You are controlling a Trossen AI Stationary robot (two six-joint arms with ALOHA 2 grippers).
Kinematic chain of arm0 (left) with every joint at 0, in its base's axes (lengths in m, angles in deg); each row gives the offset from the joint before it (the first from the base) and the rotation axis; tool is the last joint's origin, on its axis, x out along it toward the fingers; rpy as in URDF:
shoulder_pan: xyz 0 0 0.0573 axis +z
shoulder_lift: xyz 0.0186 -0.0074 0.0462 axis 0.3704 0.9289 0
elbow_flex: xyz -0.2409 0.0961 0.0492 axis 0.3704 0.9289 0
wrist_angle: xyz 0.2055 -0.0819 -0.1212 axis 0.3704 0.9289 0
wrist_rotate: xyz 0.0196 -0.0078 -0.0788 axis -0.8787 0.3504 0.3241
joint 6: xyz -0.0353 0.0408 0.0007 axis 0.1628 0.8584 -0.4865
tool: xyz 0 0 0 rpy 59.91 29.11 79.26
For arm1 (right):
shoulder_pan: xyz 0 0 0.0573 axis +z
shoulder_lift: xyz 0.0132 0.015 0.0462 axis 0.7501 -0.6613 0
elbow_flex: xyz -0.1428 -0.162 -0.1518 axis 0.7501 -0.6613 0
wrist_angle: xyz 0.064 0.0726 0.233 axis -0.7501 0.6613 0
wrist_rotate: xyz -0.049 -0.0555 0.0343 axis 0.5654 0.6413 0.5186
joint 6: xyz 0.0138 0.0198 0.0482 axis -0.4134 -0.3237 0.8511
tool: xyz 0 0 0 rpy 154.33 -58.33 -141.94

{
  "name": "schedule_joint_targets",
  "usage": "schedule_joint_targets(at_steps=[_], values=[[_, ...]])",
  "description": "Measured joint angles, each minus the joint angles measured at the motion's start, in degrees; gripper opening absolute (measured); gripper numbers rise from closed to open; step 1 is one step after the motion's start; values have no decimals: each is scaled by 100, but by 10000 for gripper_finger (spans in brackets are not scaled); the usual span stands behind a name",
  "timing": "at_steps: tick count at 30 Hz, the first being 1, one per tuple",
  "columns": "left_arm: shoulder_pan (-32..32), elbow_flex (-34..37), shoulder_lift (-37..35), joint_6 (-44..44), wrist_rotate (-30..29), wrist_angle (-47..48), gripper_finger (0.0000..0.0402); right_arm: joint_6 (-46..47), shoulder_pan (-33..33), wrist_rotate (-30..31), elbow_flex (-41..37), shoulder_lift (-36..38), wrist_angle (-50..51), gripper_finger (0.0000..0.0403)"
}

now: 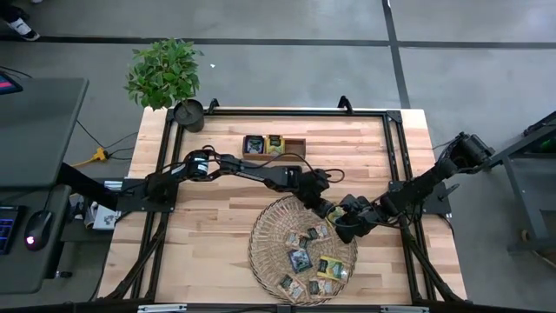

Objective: Pick & Place Tea
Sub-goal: Put the yellow tea bag in the middle section of the wooden organizer

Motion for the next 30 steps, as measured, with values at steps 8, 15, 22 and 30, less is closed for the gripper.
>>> schedule_joint_targets(at_steps=[8,15,22,30], values=[[6,0,0,116,-60,82,2,0,-2,-80,2,4,-22,0],[-1,0,-2,116,-52,175,1,-102,-2,-412,7,359,-35,0],[10,0,-2,117,-148,170,0,-408,-15,-205,7,1418,-33,0],[116,-98,-7,964,-29,291,0,-1214,-15,329,9,2675,-17,0]])
